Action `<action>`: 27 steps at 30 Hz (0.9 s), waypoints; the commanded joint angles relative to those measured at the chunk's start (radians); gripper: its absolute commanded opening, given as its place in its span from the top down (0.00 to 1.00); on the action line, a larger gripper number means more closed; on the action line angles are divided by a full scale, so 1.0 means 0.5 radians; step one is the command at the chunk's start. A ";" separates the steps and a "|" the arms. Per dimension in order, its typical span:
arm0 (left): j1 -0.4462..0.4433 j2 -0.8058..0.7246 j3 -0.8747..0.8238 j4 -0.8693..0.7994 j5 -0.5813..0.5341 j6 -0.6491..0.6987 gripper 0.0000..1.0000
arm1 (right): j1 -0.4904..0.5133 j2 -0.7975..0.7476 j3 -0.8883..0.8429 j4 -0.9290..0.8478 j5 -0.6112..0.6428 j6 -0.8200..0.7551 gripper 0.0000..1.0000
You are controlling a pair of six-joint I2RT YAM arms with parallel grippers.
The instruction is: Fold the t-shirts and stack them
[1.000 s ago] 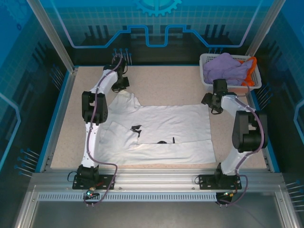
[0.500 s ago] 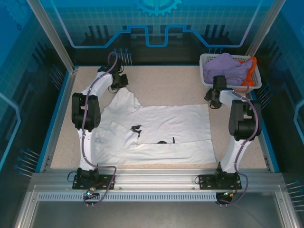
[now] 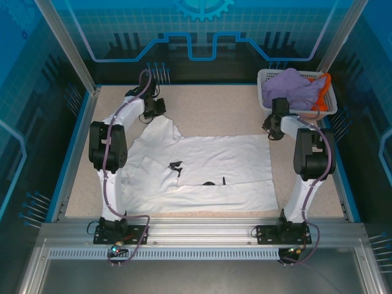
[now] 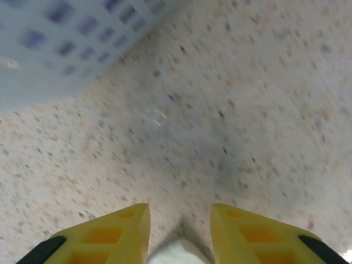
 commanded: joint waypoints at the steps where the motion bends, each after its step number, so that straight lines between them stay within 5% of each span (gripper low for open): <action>1: -0.010 -0.141 -0.081 0.102 0.049 0.014 1.00 | 0.034 -0.140 -0.178 0.134 0.077 0.059 0.66; 12: -0.010 -0.224 -0.181 0.164 0.058 0.027 1.00 | 0.045 -0.148 -0.312 0.507 0.035 0.090 0.62; 27: -0.019 -0.362 -0.343 0.235 0.051 -0.005 1.00 | 0.096 -0.044 -0.209 0.237 0.079 0.259 0.66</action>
